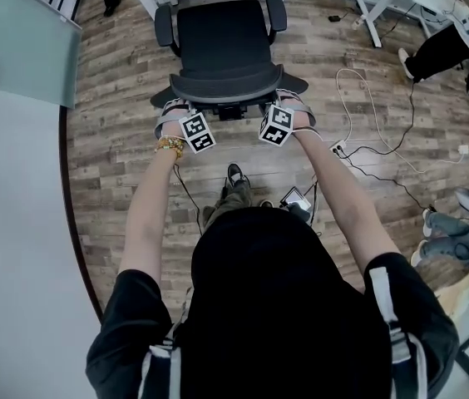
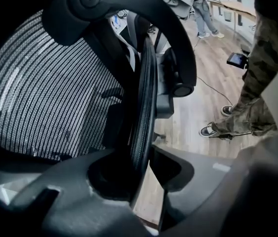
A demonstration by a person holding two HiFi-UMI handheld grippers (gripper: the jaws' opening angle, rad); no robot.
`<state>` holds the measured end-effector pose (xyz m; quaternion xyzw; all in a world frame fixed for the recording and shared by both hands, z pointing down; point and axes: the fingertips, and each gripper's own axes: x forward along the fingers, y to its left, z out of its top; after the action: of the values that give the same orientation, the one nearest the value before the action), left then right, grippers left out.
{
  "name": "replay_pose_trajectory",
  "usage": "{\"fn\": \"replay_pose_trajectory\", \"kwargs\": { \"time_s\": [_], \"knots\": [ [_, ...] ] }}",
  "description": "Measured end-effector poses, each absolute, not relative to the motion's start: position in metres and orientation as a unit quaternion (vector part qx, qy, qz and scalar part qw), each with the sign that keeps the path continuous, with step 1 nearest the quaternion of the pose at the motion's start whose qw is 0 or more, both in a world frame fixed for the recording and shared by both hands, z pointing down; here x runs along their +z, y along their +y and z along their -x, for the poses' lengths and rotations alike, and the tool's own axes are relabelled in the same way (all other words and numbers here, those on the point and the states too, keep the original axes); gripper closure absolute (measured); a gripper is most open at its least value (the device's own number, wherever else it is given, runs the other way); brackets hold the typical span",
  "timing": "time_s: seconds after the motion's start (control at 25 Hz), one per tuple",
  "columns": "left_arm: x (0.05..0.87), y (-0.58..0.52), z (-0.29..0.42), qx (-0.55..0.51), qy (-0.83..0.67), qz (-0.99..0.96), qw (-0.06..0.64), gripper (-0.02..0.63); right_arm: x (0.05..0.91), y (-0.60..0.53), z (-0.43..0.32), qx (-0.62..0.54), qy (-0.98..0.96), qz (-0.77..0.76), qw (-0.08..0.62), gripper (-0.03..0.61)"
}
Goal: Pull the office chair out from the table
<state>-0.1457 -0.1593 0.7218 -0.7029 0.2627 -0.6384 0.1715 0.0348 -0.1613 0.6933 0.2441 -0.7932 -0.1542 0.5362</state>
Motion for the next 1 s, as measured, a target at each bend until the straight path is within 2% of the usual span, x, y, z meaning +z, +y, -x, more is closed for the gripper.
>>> {"fn": "replay_pose_trajectory", "kwargs": {
  "time_s": [1.0],
  "knots": [
    [0.724,-0.109,0.138,-0.642,0.267,0.699,0.168,0.479,0.696,-0.113,-0.042,-0.156,-0.796,-0.238,0.534,0.448]
  ]
}}
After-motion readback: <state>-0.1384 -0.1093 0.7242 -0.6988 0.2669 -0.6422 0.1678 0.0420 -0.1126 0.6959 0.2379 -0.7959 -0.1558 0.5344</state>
